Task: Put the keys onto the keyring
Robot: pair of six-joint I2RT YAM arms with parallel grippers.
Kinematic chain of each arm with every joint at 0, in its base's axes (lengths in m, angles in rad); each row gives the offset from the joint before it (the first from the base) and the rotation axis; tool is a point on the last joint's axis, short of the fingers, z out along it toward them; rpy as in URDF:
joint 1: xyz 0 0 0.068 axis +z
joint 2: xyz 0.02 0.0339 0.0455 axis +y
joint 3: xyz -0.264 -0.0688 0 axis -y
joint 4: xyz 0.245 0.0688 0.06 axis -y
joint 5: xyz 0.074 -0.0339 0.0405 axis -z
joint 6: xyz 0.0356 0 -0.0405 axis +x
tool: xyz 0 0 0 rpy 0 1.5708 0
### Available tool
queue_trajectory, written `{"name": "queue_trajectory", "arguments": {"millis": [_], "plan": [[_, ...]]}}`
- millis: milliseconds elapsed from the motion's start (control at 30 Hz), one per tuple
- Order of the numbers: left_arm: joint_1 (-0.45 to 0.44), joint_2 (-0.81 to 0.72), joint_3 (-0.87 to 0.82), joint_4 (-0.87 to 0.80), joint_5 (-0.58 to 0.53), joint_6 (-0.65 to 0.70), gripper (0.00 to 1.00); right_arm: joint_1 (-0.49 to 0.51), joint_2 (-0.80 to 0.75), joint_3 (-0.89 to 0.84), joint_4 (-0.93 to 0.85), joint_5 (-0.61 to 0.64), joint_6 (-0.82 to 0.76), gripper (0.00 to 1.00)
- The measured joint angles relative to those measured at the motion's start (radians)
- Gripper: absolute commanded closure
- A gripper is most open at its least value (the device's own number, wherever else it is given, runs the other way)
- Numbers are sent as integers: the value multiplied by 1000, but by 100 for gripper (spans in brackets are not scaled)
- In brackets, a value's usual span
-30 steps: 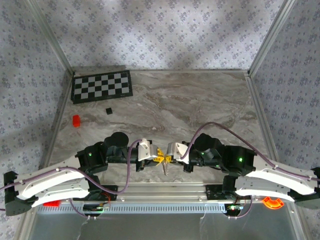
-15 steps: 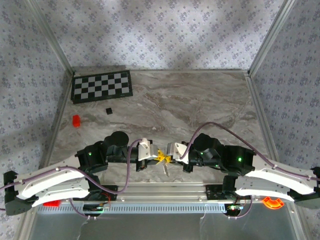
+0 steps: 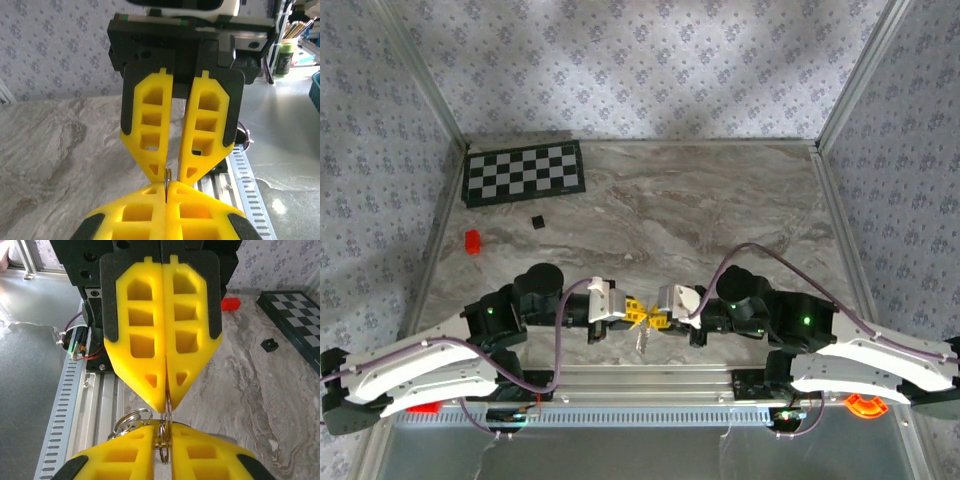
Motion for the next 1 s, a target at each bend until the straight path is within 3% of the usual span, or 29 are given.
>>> {"name": "queue_trajectory", "arguments": {"millis": [433,700,1000], "plan": [[0,-13,-30,131,59,-3,100,-18,-102,-63,63,-45,37,89],[0,-7,-41,164,63,-11,100,-24,-122,-79,79,-75,53,81],[0,-7,-42,185,77,-19,100,-26,-132,-80,90,-82,58,94]]}}
